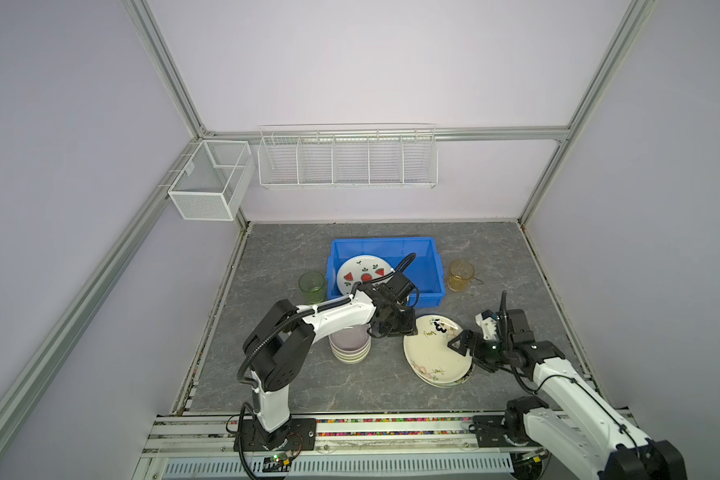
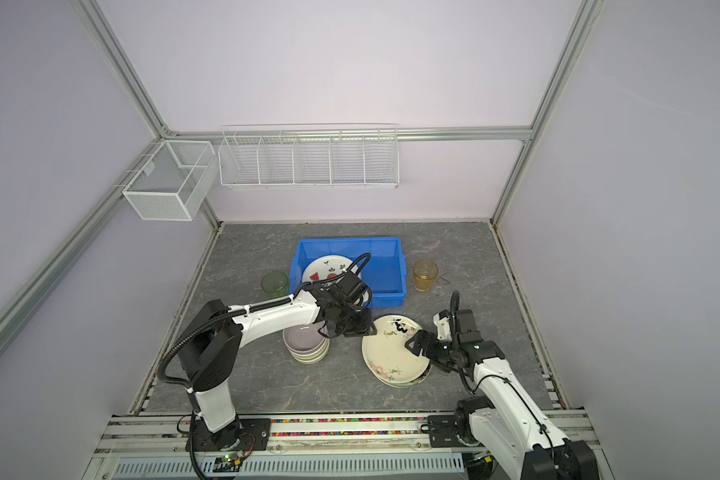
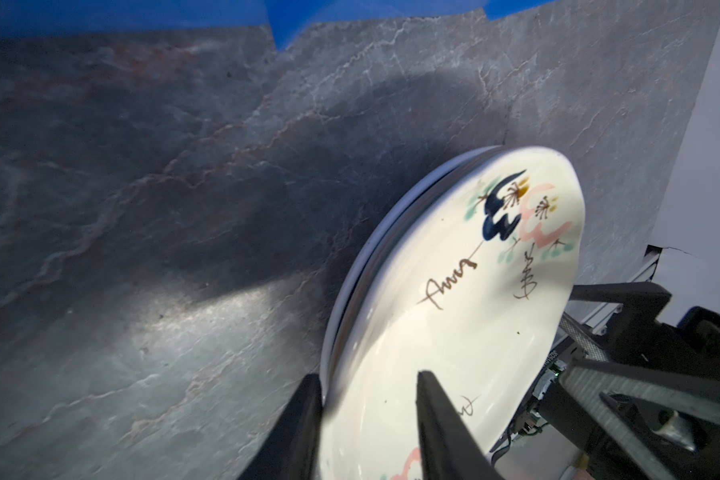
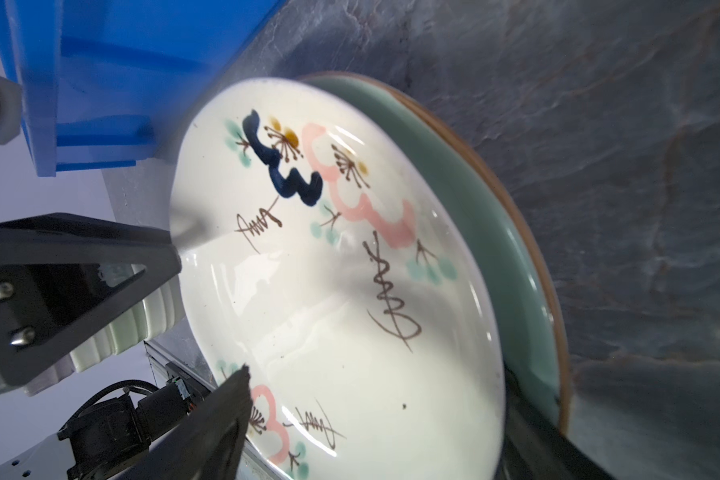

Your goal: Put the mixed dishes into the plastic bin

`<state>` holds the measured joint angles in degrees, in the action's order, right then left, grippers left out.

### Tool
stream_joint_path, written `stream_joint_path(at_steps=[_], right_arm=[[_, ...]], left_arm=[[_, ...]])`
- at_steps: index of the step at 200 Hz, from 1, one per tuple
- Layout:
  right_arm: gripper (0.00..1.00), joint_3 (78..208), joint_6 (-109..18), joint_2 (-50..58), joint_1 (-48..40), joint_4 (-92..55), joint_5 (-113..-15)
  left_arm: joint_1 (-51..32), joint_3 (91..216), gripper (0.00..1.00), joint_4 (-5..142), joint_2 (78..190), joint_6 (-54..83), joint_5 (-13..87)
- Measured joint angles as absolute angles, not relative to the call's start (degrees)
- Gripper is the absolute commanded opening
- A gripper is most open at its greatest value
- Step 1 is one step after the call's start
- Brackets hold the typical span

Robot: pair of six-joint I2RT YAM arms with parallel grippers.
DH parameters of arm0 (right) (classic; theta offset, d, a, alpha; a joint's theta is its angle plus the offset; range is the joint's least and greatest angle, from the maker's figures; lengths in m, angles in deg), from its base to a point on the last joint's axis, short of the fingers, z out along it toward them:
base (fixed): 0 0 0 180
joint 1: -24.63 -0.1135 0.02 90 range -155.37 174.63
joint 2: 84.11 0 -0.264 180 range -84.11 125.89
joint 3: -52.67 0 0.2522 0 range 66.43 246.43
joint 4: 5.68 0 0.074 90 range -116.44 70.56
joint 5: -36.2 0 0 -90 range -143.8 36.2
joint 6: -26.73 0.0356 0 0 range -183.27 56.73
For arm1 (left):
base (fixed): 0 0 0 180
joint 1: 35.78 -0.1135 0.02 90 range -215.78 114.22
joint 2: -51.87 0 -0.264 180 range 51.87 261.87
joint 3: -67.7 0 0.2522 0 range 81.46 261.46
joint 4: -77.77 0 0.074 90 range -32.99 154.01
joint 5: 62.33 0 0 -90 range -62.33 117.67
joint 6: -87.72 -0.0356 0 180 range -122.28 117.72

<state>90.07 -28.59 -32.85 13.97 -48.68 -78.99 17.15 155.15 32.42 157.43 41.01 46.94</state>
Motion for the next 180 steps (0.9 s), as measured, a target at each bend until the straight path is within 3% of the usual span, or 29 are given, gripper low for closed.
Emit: stream_joint_path(at_steps=[56, 107, 180], right_arm=[[0.87, 90.1, -28.6, -32.9, 13.6, -48.7, -78.6], [0.87, 90.1, -28.6, -33.0, 12.4, -48.7, -77.8], [0.87, 90.2, -28.1, -33.4, 12.1, -49.0, -77.3]], left_arm=[[17.0, 155.2, 0.19, 32.4, 155.9, 41.8, 46.9], [16.7, 155.1, 0.15, 33.0, 154.2, 42.1, 46.8], [16.6, 155.1, 0.00, 36.2, 151.8, 43.1, 48.1]])
